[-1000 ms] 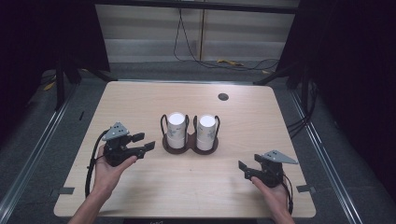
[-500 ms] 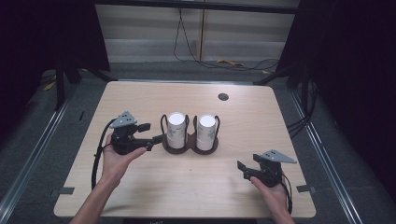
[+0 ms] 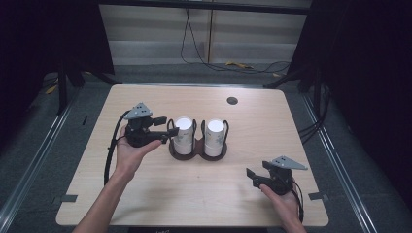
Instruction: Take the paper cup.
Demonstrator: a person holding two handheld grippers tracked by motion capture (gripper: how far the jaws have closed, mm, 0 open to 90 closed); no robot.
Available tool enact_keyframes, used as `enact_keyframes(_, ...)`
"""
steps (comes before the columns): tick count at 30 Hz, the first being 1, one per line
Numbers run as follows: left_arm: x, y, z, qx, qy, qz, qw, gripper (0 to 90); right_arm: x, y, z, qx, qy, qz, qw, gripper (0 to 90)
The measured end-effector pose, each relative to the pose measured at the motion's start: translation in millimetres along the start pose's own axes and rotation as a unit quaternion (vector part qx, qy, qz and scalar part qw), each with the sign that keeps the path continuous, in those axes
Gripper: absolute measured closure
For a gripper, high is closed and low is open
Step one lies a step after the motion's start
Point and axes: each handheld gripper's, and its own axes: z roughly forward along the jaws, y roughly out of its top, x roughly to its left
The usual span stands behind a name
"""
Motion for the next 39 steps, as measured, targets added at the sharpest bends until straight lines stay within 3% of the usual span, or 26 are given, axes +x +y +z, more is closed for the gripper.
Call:
enact_keyframes(6,1.3,10.8,15.7,0.021,0.003,0.004,0.9998,31.3,-0.9,0.2,0.5,-0.001,-0.001,-0.002,1.0,27.5)
enact_keyframes(10,-0.1,15.3,25.6,0.046,0.003,0.021,0.9987,28.1,-0.8,0.4,-0.2,-0.002,-0.001,-0.001,1.0,27.4)
enact_keyframes(12,0.8,17.2,28.7,0.048,-0.003,0.027,0.9985,28.4,-0.6,0.4,-0.2,-0.002,0.0,0.0,1.0,27.4)
enact_keyframes(14,2.9,20.4,30.8,0.046,-0.007,0.019,0.9987,29.0,-0.6,0.3,0.0,0.0,0.0,-0.002,1.0,27.3)
enact_keyframes(23,5.9,27.4,40.9,0.06,-0.005,0.02,0.998,32.9,-0.4,0.3,0.2,0.0,0.001,-0.003,1.0,27.3)
enact_keyframes(29,5.2,28.8,49.7,0.08,-0.006,0.029,0.9964,32.4,-0.9,0.3,0.4,0.0,0.001,-0.003,1.0,27.0)
enact_keyframes(34,2.4,29.0,57.2,0.11,0.0,0.054,0.9924,30.8,0.1,0.1,0.4,0.001,0.004,-0.004,1.0,26.6)
enact_keyframes(36,2.9,28.6,59.6,0.107,-0.003,0.047,0.9931,30.9,-0.1,0.2,0.2,0.001,0.004,-0.002,1.0,26.6)
enact_keyframes(39,1.9,27.5,62.1,0.115,0.0,0.053,0.9919,30.4,-0.6,0.2,-0.4,-0.001,0.003,0.0,1.0,26.6)
